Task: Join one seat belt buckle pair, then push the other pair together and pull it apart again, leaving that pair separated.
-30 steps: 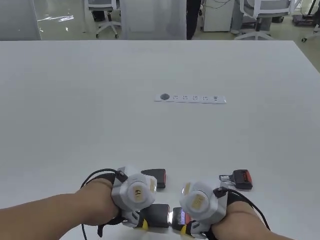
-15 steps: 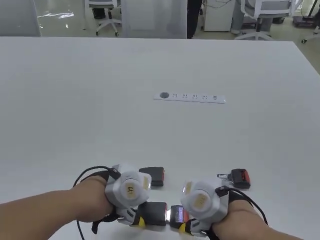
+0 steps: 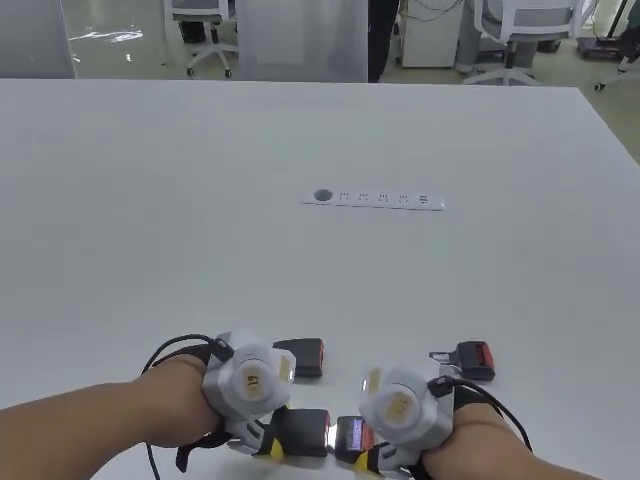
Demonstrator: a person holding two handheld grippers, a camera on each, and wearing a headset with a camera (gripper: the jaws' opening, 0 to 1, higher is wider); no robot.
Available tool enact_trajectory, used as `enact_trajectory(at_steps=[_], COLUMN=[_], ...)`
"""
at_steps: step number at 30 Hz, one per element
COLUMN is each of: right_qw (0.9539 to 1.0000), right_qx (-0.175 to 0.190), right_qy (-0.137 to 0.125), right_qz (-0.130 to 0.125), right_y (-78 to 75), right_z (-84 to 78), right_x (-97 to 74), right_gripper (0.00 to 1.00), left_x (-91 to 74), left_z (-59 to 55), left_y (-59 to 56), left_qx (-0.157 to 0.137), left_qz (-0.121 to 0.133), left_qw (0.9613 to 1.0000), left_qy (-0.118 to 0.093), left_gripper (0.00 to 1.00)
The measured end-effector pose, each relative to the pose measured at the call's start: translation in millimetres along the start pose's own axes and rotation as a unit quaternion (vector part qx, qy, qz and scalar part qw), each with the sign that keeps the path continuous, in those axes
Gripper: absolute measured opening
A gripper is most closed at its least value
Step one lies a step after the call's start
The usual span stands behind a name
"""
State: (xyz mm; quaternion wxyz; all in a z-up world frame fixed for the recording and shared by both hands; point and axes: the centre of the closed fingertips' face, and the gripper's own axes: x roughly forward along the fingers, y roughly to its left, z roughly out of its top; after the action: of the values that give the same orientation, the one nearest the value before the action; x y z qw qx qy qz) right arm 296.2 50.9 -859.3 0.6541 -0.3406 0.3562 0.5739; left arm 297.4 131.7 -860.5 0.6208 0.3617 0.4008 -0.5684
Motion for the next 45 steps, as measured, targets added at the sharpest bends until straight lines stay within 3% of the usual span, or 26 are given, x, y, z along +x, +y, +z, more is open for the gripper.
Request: enact_trajectory(at_steps=[16, 19, 20, 24, 30, 39, 45], right_qw=[0.9997, 0.9997, 0.9997, 0.9995, 0.9993, 0.9981, 0.9968], right_qx=[0.017, 0.017, 0.019, 0.020, 0.012, 0.023, 0.035], right_qy=[-0.016, -0.016, -0.017, -0.026, -0.032, -0.052, -0.059], right_qz=[0.007, 0.002, 0.001, -0.002, -0.011, -0.023, -0.040], right_y=[0.3, 0.6, 0.6, 1.5, 2.8, -6.0, -25.1], right_z=[2.0, 2.6, 2.8, 7.4, 11.7, 16.7, 8.7], right_x=[-0.9, 0.0, -0.1, -2.9, -8.6, -26.9, -41.3], right_gripper=[0.34, 0.35, 0.35, 0.36, 0.41, 0.40, 0.40], left_x=[0.8, -0.1, -0.6, -4.6, -16.4, -24.3, -34.4], left_z=[1.0, 1.7, 2.2, 1.8, 11.3, 16.3, 25.1], left_y=[0.6, -0.4, -1.1, -2.0, -0.4, 13.8, 35.6], left_qx=[-0.009, -0.019, -0.035, -0.029, -0.021, -0.015, -0.022], left_qz=[0.003, 0.003, 0.002, 0.002, 0.012, 0.027, 0.049], left_qw=[0.9999, 0.9998, 0.9994, 0.9995, 0.9997, 0.9995, 0.9981], left_qy=[0.014, 0.008, 0.006, 0.007, -0.008, -0.012, -0.031], left_gripper=[0.33, 0.34, 0.34, 0.34, 0.36, 0.48, 0.47])
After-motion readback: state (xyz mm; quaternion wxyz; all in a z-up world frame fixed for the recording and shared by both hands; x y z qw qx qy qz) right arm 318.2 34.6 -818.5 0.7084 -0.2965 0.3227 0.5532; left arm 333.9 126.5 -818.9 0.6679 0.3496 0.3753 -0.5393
